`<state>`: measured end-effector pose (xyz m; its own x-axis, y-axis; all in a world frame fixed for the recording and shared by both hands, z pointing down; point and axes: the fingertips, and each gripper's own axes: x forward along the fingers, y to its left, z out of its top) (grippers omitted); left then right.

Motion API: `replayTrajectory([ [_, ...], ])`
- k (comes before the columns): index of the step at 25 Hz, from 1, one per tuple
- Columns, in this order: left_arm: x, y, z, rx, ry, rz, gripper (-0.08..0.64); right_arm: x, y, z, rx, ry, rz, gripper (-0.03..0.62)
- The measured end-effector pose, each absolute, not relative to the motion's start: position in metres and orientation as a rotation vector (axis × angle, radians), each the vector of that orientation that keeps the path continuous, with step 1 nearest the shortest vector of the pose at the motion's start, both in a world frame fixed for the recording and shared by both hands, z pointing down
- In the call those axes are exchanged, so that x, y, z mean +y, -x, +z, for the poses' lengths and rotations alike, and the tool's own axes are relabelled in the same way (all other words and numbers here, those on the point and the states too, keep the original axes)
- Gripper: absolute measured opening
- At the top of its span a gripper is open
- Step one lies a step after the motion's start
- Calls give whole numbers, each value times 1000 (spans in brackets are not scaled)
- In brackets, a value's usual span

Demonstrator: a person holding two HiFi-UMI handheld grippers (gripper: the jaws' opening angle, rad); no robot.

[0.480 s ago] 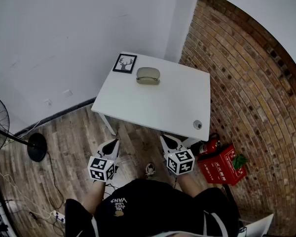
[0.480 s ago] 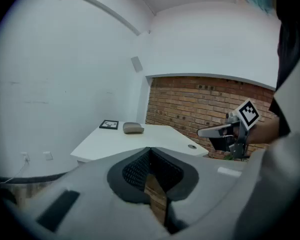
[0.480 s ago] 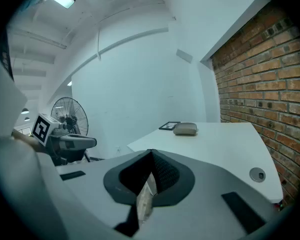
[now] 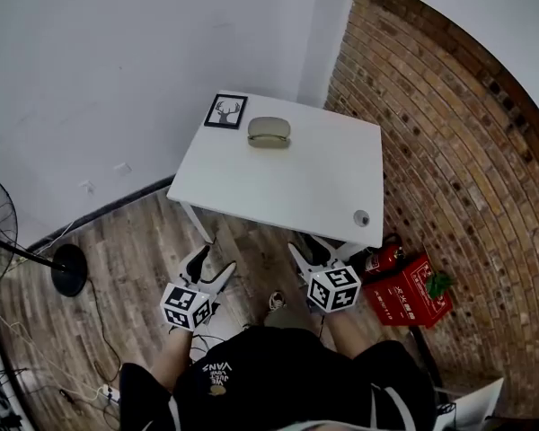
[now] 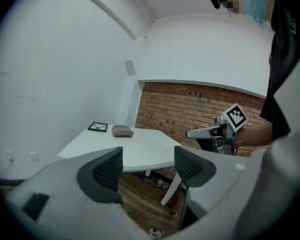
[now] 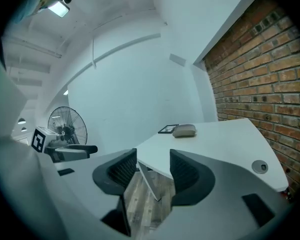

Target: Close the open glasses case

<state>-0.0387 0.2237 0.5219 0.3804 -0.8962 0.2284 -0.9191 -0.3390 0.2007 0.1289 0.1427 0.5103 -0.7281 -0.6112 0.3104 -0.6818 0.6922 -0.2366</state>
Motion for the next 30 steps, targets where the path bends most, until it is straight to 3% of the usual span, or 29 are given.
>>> replayTrajectory([
  [1, 224, 37, 525, -1585, -2366, 140, 318, 141, -129, 511, -2695, -1050, 497, 202],
  [7, 208, 35, 536, -1577, -2346, 155, 325, 115, -140, 523, -2673, -1083, 537, 249],
  [30, 45, 37, 543, -1701, -2259, 167, 330, -48, -118, 551, -2668, -847, 541, 249],
])
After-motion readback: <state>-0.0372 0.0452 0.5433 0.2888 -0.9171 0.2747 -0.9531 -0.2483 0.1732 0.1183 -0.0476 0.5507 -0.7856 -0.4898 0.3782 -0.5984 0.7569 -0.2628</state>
